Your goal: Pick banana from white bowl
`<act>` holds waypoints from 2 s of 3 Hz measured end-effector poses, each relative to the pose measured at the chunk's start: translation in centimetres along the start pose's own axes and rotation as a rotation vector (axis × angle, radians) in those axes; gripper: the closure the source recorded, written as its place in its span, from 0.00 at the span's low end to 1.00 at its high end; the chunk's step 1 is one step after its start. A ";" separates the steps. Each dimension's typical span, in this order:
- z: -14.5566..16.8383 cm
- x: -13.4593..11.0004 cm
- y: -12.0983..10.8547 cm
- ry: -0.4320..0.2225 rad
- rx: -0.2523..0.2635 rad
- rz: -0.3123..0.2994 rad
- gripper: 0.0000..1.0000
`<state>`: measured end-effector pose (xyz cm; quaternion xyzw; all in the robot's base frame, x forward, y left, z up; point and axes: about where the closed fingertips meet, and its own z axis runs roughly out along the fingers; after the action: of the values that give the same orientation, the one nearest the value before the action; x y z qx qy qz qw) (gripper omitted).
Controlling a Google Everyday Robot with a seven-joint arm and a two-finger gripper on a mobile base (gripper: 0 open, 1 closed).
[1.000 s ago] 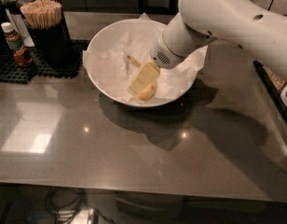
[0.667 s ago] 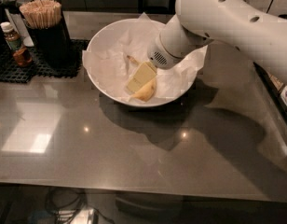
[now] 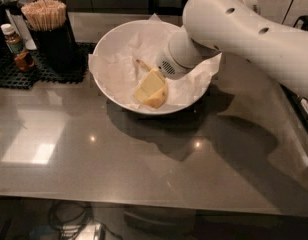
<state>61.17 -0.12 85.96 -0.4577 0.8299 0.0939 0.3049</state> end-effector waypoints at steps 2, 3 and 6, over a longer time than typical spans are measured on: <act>1.9 1.0 0.1 0.018 0.078 0.159 0.00; 1.9 1.0 0.1 0.018 0.078 0.159 0.00; 2.2 1.1 0.3 0.021 0.074 0.161 0.17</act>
Offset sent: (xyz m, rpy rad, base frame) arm 0.0029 0.0020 -0.0168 -0.0077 -0.0066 -0.0982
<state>61.45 0.22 83.49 -0.3790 0.8700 0.0823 0.3045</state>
